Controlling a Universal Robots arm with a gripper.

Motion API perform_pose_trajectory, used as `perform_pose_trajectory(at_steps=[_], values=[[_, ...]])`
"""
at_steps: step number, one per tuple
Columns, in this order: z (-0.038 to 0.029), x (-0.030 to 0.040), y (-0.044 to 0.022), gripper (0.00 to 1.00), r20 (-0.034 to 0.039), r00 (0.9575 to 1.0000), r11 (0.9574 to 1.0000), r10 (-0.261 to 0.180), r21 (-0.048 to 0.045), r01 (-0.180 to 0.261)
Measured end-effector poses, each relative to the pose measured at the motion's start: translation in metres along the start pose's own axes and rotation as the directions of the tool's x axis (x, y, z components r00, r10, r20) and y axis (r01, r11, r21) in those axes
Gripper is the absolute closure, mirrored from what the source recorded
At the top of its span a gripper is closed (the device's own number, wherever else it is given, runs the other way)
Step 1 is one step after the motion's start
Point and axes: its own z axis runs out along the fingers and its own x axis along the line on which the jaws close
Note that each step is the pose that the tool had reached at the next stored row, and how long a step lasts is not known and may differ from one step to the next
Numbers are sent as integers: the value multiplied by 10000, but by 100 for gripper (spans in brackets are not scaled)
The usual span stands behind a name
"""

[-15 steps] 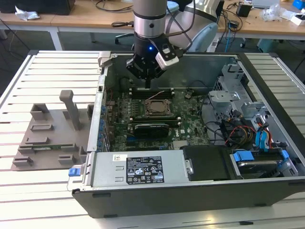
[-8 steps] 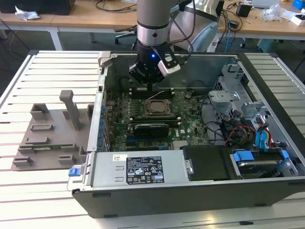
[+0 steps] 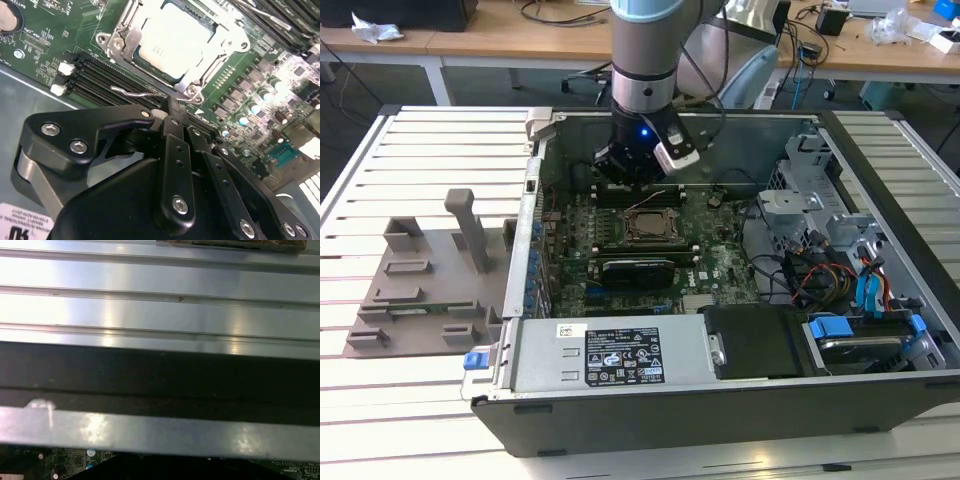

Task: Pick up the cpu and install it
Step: 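Install the first cpu locking lever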

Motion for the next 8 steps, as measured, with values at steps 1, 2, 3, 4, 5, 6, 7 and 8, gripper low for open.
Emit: perform_pose_trajectory(at_steps=[1, 2, 3, 4, 5, 6, 7, 8], values=[[7, -10, -1, 89, -4, 10000, 10000, -1, 0, 1], [14, -21, -2, 89, -9, 10000, 10000, -2, -1, 2], [21, -33, -3, 89, -13, 10000, 10000, -2, -1, 2], [28, -45, -4, 89, -18, 10000, 10000, -3, -1, 3], [33, -55, -4, 89, -22, 10000, 10000, -3, -1, 3], [40, -68, -5, 89, -26, 10000, 10000, -4, -1, 4], [47, -81, -6, 89, -31, 10000, 10000, -2, -1, 2], [54, -93, -7, 89, -36, 10000, 10000, -2, -2, 2]])
